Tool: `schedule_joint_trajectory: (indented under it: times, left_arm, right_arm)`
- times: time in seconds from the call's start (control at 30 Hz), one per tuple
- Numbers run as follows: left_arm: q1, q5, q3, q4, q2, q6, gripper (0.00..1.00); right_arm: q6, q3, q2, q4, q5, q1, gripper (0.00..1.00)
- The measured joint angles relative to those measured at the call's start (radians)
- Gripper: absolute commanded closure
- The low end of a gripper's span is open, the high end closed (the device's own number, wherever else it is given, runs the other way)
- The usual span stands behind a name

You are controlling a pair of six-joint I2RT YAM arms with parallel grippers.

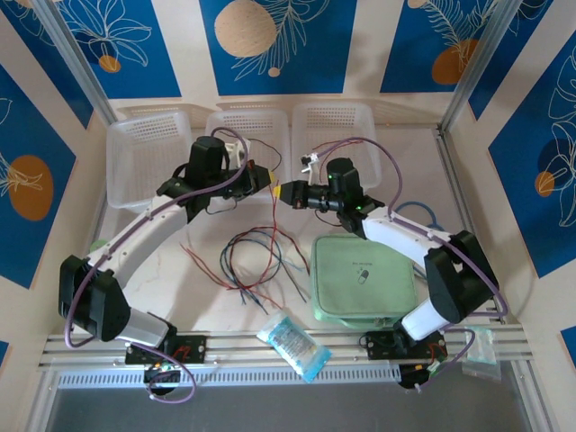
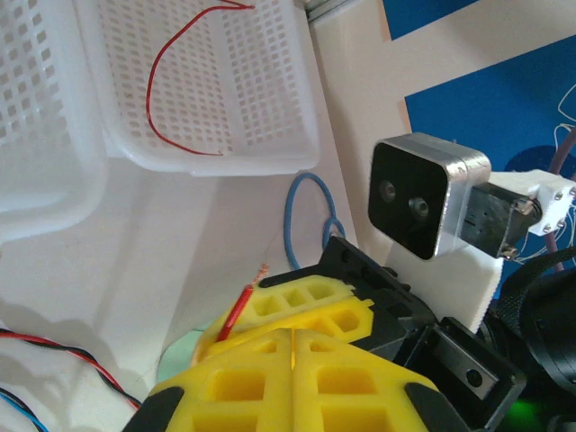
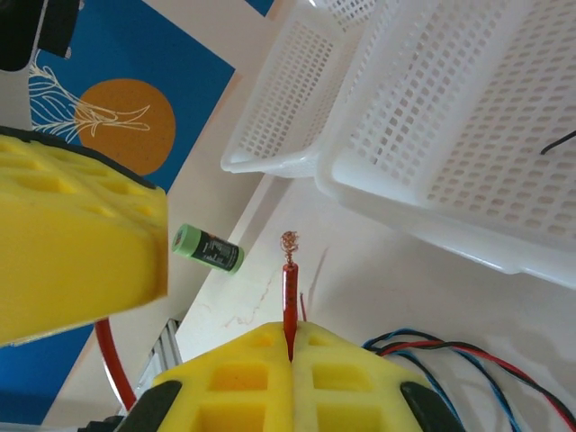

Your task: Untangle the cables

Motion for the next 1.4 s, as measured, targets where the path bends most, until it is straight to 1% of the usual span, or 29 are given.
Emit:
schedule_joint_trajectory:
  times: [0.1,0.3,0.47,0.63,0.83,1.1,1.4]
  left_arm:
    - [0.004,-0.005,0.044,-0.037,-0.007,0.026,1.0]
    - [0.045,-0.014,0.132,-0.109,-0.045,0.074,1.0]
    - [0.126,-0.025,0.174,-0.164,-0.092,0.115,1.0]
    - [0.201,-0.051,0.179,-0.198,-0.154,0.142,1.0]
    - [0.259,-0.077,0.179,-0.206,-0.232,0.153,1.0]
    - [0.319,-0.112,0.174,-0.206,-0.29,0.161,1.0]
    - [0.398,-0.208,0.116,-0.186,-0.386,0.16,1.0]
  right_arm:
    - [-0.02,0.0,-0.067,-0.039,0.021,-0.03,1.0]
    - [-0.063,0.0,-0.217,-0.094,0.064,-0.129,1.0]
    - [-0.087,0.0,-0.315,-0.136,0.085,-0.217,1.0]
    - [-0.096,0.0,-0.397,-0.164,0.107,-0.306,1.0]
    - [-0.097,0.0,-0.492,-0.183,0.152,-0.385,1.0]
    - [-0.119,0.013,-0.544,-0.252,0.256,-0.45,1.0]
    - [-0.137,0.065,-0.578,-0.315,0.338,-0.576,1.0]
